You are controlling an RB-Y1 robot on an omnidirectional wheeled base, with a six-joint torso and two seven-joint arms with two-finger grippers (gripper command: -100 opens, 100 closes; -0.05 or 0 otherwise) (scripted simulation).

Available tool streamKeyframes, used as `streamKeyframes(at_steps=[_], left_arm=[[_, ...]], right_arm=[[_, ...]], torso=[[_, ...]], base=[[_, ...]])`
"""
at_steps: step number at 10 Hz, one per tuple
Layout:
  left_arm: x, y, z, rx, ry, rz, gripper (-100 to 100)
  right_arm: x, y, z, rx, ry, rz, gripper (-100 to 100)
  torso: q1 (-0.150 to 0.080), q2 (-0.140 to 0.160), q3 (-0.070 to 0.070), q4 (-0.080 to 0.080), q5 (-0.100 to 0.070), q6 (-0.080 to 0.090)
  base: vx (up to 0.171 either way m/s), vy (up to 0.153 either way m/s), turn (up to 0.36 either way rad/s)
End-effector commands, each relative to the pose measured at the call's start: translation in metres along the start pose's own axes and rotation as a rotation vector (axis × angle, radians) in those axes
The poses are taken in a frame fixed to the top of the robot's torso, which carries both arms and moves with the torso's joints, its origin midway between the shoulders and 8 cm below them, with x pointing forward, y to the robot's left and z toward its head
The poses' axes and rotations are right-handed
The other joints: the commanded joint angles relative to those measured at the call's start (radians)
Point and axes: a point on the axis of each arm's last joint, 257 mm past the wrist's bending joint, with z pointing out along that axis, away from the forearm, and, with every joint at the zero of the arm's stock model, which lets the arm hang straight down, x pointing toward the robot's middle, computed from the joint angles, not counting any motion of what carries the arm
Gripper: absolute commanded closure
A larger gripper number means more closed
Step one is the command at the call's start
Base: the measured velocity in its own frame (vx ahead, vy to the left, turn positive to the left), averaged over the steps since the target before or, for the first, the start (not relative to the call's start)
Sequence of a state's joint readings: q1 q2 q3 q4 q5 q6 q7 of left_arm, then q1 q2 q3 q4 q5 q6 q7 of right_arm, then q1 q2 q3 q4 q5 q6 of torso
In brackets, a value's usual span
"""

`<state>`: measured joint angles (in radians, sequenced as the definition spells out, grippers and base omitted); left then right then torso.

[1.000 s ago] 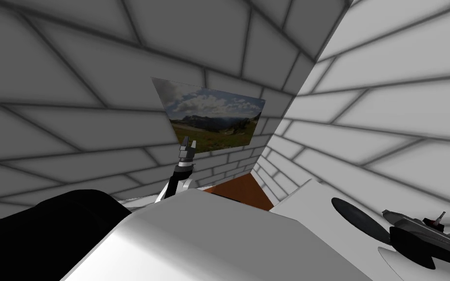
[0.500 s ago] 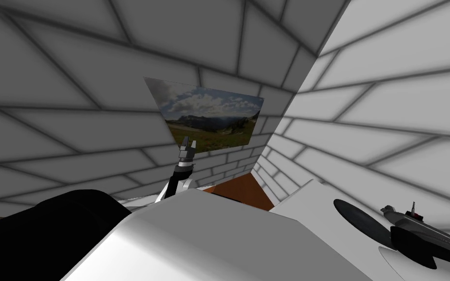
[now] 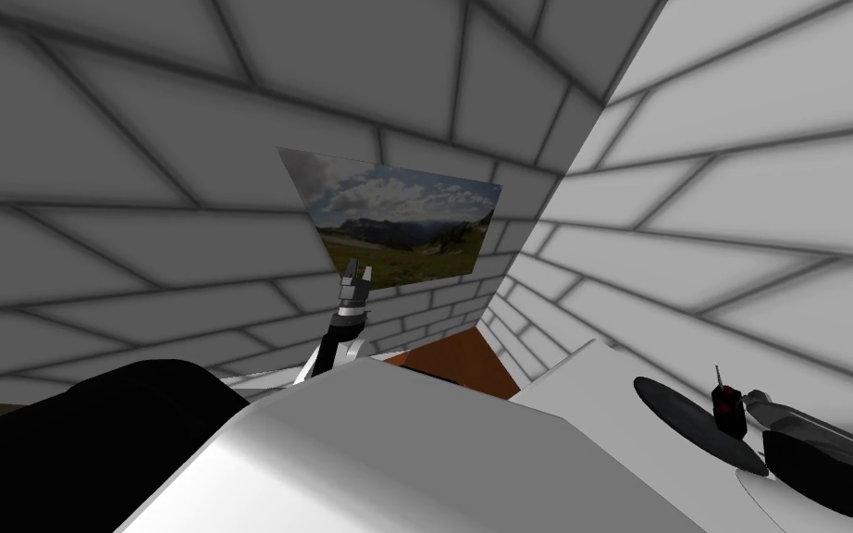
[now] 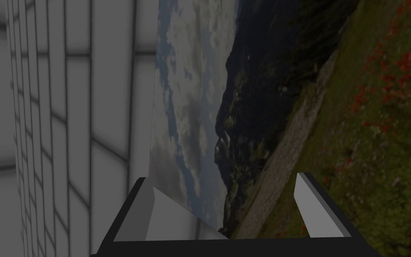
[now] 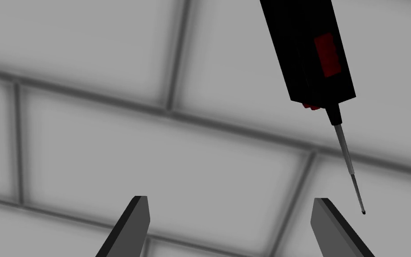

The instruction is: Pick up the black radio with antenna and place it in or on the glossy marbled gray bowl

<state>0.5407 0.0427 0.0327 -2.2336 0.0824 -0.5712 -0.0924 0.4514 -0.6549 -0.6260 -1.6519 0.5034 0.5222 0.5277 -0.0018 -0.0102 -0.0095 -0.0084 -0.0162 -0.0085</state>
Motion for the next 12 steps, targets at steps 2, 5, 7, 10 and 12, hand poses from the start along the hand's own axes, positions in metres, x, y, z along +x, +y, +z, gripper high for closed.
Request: streamKeyframes(at_steps=[2, 5, 7, 10, 12], left_arm=[[0.000, 0.000, 0.000, 0.000, 0.000, 0.000, 0], [0.000, 0.000, 0.000, 0.000, 0.000, 0.000, 0], [0.000, 0.000, 0.000, 0.000, 0.000, 0.000, 0], [0.000, 0.000, 0.000, 0.000, 0.000, 0.000, 0], [0.000, 0.000, 0.000, 0.000, 0.000, 0.000, 0]], right_arm=[[-0.019, -0.009, 0.004, 0.011, -0.007, 0.006, -100], [-0.041, -0.017, 0.006, 0.018, -0.013, 0.012, -100], [-0.055, -0.020, 0.007, 0.020, -0.016, 0.014, -100], [-0.051, -0.019, 0.008, 0.020, -0.016, 0.014, 0], [-0.051, -0.019, 0.008, 0.020, -0.016, 0.014, 0]], torso=[[0.000, 0.000, 0.000, 0.000, 0.000, 0.000], [0.000, 0.001, 0.000, 0.000, 0.000, 0.000], [0.000, 0.001, 0.000, 0.000, 0.000, 0.000], [-0.001, -0.002, -0.001, 0.000, -0.001, 0.000], [-0.001, -0.002, -0.001, 0.000, -0.001, 0.000]], base=[[-0.037, 0.014, 0.018], [-0.039, 0.020, 0.017], [-0.038, 0.017, 0.020], [-0.005, 0.003, 0.001], [0.000, 0.000, 0.000]])
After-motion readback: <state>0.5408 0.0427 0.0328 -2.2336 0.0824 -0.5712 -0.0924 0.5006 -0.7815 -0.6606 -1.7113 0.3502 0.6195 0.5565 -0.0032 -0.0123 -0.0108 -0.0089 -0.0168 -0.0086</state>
